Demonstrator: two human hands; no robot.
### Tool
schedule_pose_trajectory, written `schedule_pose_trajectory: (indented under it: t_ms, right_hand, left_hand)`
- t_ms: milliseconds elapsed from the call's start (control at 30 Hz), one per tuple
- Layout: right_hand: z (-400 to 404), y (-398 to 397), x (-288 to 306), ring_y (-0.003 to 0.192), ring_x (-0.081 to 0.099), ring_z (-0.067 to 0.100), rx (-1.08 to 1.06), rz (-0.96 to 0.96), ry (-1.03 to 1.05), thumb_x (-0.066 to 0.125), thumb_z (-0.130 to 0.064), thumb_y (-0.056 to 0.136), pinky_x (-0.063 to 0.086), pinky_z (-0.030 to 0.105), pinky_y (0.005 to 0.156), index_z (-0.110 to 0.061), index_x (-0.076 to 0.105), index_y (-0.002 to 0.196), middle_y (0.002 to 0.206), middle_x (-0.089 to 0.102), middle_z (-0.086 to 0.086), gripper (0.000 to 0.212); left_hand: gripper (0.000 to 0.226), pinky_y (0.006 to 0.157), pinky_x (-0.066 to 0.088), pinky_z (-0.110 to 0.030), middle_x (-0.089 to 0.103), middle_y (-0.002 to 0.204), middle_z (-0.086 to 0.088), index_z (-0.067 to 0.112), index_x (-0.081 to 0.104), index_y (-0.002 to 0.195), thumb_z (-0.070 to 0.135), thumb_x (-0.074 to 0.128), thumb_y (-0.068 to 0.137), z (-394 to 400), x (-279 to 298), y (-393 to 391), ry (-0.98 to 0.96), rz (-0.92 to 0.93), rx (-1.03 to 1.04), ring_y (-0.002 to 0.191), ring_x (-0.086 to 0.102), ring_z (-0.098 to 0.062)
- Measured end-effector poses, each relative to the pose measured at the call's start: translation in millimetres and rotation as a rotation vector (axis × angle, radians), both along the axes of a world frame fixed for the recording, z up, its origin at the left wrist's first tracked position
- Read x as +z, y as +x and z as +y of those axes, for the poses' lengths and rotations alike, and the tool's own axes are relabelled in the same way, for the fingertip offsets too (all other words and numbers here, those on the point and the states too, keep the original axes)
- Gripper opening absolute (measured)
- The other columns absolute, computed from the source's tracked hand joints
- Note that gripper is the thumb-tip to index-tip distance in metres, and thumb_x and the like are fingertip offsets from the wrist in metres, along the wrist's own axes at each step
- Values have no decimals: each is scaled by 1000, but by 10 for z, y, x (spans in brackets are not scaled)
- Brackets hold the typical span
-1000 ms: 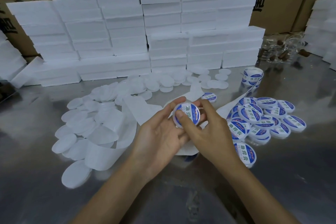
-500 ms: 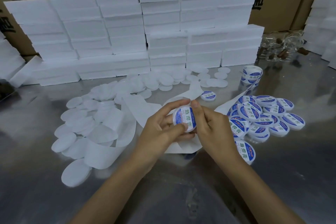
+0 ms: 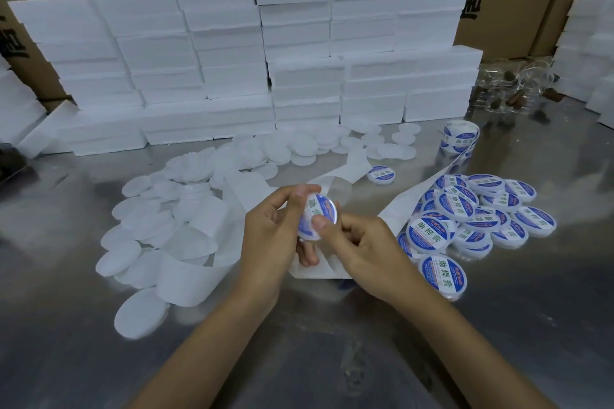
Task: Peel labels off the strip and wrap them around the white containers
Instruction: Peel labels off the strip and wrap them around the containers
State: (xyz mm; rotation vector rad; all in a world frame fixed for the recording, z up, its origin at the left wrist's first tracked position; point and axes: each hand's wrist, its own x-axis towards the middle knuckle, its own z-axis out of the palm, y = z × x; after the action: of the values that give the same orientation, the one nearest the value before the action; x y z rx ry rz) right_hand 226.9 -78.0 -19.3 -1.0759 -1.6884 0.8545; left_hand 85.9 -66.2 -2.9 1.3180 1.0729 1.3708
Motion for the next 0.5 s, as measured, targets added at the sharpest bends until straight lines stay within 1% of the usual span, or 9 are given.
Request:
schedule_pose_trajectory:
  t_ms: [33, 100, 167, 200, 233, 300, 367, 400, 500]
  right_hand:
    - [19, 14, 4, 48, 38, 2, -24, 31, -16, 51, -45, 100, 32, 15, 50, -33, 64, 64, 49, 47, -14, 40]
    - [46, 44, 6, 51, 42, 0, -68, 45, -41, 48, -45, 99, 34, 16, 54, -41, 62, 61, 52, 49, -16, 41]
    - [64, 56, -1, 55, 46, 3, -137, 44, -65, 48, -48, 97, 39, 25, 57, -31, 62, 63, 56, 53, -11, 40]
    - [74, 61, 4, 55, 49, 4, -200, 70, -84, 49, -48, 97, 40, 28, 56, -25, 61, 66, 57, 55, -9, 41]
    - [93, 75, 17, 53, 49, 3, -275, 144, -120, 50, -47, 98, 40, 25, 53, -21, 61, 68, 56, 55, -9, 41]
    - [146, 152, 51, 45, 42, 4, -375, 446, -221, 51, -47, 98, 34, 19, 44, -16, 64, 75, 54, 51, -8, 41]
    - [200, 292, 88, 43, 37, 7, -409, 799, -309, 50, -46, 100, 30, 19, 40, -13, 66, 85, 55, 48, -4, 39]
    - [222, 372, 95, 44, 35, 7, -419, 932, -347, 48, -44, 101, 30, 19, 39, -12, 65, 89, 56, 46, -3, 39]
    - [261, 569, 88, 45, 32, 6, -451, 1203, -449, 43, -41, 104, 30, 17, 39, -11, 62, 97, 59, 41, -3, 36]
  left_hand:
    - [22, 44, 49, -27, 72, 85, -27, 26, 74, 104, 29, 53, 103, 0, 4, 4, 18, 16, -25, 37, 50, -19]
    - [25, 48, 52, -29, 72, 92, -25, 28, 69, 118, 19, 50, 105, -4, 16, 18, 46, 31, -101, 43, 55, -20]
    - [38, 53, 57, -32, 75, 99, -12, 32, 56, 134, 11, 52, 103, -10, 14, 28, 49, 32, -179, 54, 62, -20]
    - [49, 56, 59, -33, 75, 105, -3, 36, 49, 140, 8, 55, 101, -10, 6, 29, 44, 31, -200, 60, 65, -21]
    - [58, 58, 60, -34, 73, 113, 3, 39, 44, 144, 5, 58, 99, -11, -4, 25, 39, 29, -207, 66, 68, -22]
    - [62, 62, 61, -35, 69, 125, 9, 39, 43, 144, 3, 60, 97, -12, -19, 14, 49, 30, -196, 74, 71, -25]
    - [54, 62, 61, -36, 69, 125, 10, 35, 49, 139, 2, 59, 97, -8, -24, 8, 68, 53, -170, 76, 72, -26]
    - [50, 62, 61, -36, 70, 123, 10, 34, 53, 135, 3, 59, 98, -2, -23, 10, 72, 69, -155, 75, 72, -25]
    - [37, 60, 61, -36, 73, 114, 8, 30, 59, 124, 4, 57, 99, 7, -16, 16, 70, 95, -135, 70, 70, -24]
